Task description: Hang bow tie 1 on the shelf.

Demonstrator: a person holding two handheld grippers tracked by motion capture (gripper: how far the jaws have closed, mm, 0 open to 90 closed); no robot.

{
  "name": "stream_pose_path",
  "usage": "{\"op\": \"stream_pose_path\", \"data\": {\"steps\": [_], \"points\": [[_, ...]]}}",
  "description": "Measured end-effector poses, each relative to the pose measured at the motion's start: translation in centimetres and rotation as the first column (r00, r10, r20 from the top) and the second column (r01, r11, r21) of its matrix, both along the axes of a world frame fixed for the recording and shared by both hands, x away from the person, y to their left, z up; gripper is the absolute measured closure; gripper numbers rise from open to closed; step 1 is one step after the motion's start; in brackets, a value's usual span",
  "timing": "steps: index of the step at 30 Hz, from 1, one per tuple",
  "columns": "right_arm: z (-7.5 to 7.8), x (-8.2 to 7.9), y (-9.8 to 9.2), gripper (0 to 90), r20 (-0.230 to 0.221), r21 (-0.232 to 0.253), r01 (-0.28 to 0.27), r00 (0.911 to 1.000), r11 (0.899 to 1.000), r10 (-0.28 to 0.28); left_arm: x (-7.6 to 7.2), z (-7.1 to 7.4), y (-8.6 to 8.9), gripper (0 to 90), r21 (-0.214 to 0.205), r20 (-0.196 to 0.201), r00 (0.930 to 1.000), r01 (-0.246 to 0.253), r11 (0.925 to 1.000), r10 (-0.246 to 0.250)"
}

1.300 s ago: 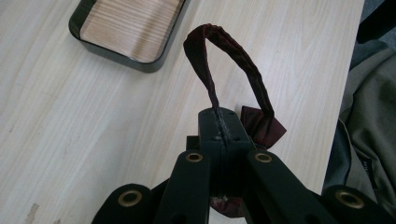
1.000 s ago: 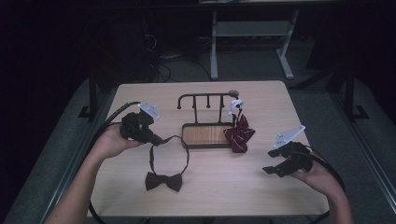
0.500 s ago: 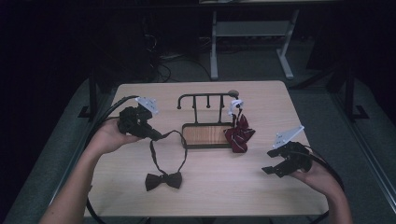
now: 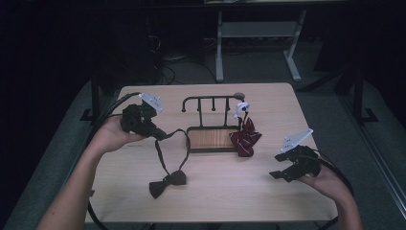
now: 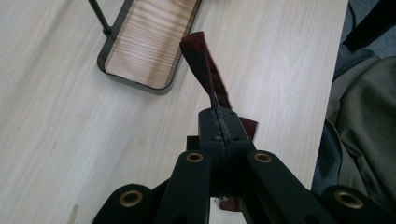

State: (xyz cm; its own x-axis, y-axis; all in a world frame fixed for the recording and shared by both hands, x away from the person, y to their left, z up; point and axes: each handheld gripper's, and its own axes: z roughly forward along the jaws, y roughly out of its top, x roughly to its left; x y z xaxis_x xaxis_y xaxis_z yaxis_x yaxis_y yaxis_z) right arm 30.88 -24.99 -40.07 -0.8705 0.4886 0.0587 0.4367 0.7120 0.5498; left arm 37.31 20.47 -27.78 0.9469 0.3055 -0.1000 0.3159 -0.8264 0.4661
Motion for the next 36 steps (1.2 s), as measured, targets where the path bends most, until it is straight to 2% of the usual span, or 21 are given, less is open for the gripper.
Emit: {"op": "stream_pose_path", "data": {"steps": [22,28,36], "points": [[0.0,0.0,0.0,31.8,-0.003,0.003,0.005,1.0,1.0,-0.005,2.6,2.1,0.0,89.8,0.001,0.012,0.9994,-0.034,0.9994,0.034],[0.0,0.0,0.0,31.8,0.002,-0.001,-0.002,1.0,1.0,0.002,2.8,2.3,0.0,89.8,-0.01,0.017,0.9992,-0.036,0.9993,0.036],[0.0,-0.1,0.0,31.8,0.004,-0.001,-0.001,1.0,1.0,0.001,3.2,2.7,-0.3,89.8,0.008,0.015,0.9994,-0.03,0.9995,0.03]]}}
